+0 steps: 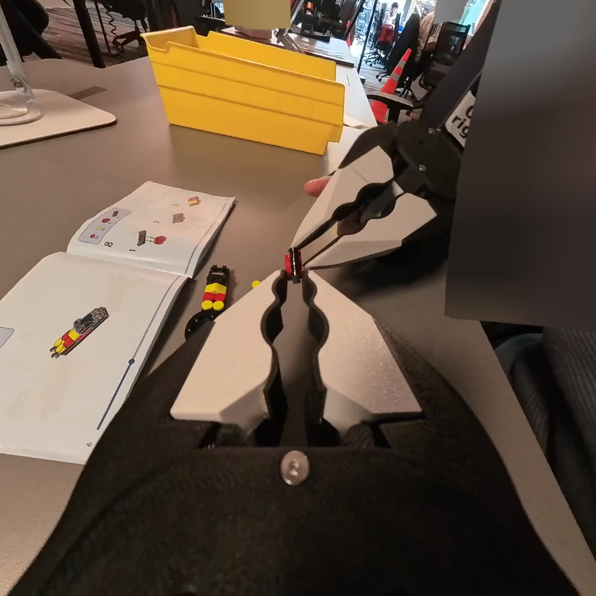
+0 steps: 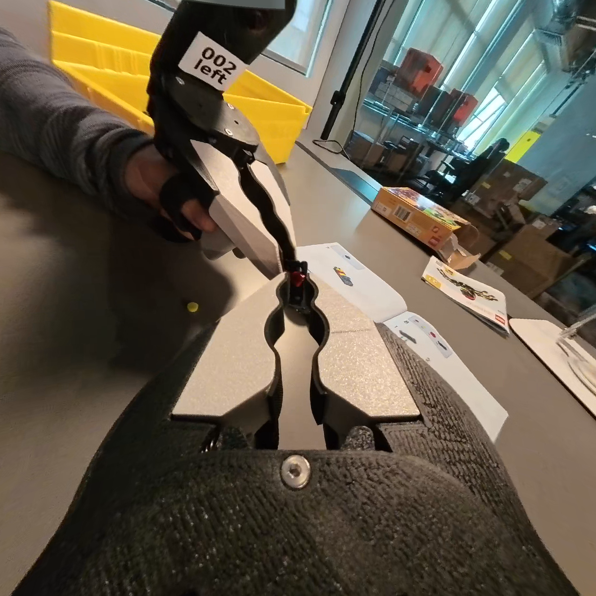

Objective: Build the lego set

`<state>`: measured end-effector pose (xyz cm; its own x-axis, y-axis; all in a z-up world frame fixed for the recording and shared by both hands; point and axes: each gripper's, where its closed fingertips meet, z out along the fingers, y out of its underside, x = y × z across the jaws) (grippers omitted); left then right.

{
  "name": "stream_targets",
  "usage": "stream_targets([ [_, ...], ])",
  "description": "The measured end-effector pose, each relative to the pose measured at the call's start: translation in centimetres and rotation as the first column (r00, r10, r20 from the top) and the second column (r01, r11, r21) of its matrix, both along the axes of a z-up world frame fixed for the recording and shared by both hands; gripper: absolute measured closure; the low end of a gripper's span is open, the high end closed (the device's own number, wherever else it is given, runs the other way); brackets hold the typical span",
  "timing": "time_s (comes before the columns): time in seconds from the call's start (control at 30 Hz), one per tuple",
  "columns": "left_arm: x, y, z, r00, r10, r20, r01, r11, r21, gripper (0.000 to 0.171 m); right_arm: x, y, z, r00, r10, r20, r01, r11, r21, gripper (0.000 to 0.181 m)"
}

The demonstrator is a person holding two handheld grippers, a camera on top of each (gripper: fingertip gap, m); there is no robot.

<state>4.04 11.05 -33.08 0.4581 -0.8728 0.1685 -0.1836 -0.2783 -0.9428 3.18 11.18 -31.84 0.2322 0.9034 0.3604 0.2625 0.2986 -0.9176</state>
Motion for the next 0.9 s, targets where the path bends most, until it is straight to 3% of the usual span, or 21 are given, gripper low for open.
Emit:
stream_targets([
  [0.47,-0.1,0.2,-0.8,0.998,0.024,-0.055,-0.025,0.999,-0.026,0.164,0.0,-0.1,-0.7,0.999,0.025,0.045,-0.024,0.999,-0.025,0.177],
  [0.73,-0.2,0.1,-2.5,0.991,0.021,-0.132,-0.036,0.992,-0.118,0.164,0.0,0.1,-2.6,0.984,0.028,0.177,-0.03,1.0,0.007,0.179],
  [0.9,-0.2,-0.4,-4.4,0.974,-0.027,-0.225,-0.018,0.98,-0.197,0.165,0.0,-0.4,-4.4,0.953,0.093,0.288,-0.078,0.995,-0.061,0.181],
])
